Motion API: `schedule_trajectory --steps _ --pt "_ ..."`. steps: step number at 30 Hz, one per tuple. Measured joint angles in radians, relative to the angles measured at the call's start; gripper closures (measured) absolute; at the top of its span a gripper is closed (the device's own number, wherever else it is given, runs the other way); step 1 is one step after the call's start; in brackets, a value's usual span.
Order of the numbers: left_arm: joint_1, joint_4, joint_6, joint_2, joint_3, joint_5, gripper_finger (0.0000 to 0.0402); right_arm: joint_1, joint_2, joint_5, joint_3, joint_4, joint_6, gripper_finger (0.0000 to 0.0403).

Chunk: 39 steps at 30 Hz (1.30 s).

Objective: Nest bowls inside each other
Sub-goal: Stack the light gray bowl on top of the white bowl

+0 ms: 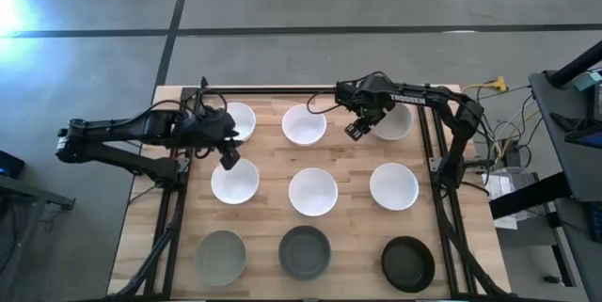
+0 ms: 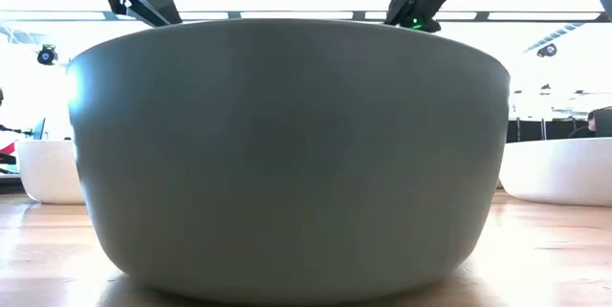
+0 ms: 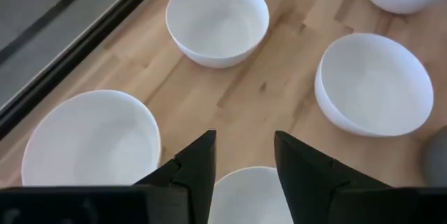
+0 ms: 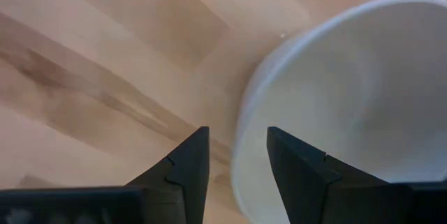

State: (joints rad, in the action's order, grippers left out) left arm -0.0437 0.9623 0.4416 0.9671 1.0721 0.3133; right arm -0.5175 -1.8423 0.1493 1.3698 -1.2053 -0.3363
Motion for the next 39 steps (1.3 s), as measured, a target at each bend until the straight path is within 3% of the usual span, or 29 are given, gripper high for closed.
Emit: schedule_trajectory --steps 12,25,32,39 --pt "0.000 -0.001 0.002 0.055 0.000 -0.058 0.0271 0.000 -0.025 -0.027 -0.082 0.047 0.019 0.0293" --pt "0.000 -0.001 0.025 0.052 0.000 -0.072 0.0271 0.005 -0.004 -0.082 -0.139 0.063 0.056 0.0390" --pt "0.000 -0.001 0.025 0.052 0.000 -0.074 0.0271 0.011 0.092 -0.127 -0.123 0.065 0.057 0.0394" --pt "0.000 -0.001 0.003 0.052 0.000 -0.074 0.0271 0.028 0.273 -0.223 -0.093 0.085 0.057 0.0394"
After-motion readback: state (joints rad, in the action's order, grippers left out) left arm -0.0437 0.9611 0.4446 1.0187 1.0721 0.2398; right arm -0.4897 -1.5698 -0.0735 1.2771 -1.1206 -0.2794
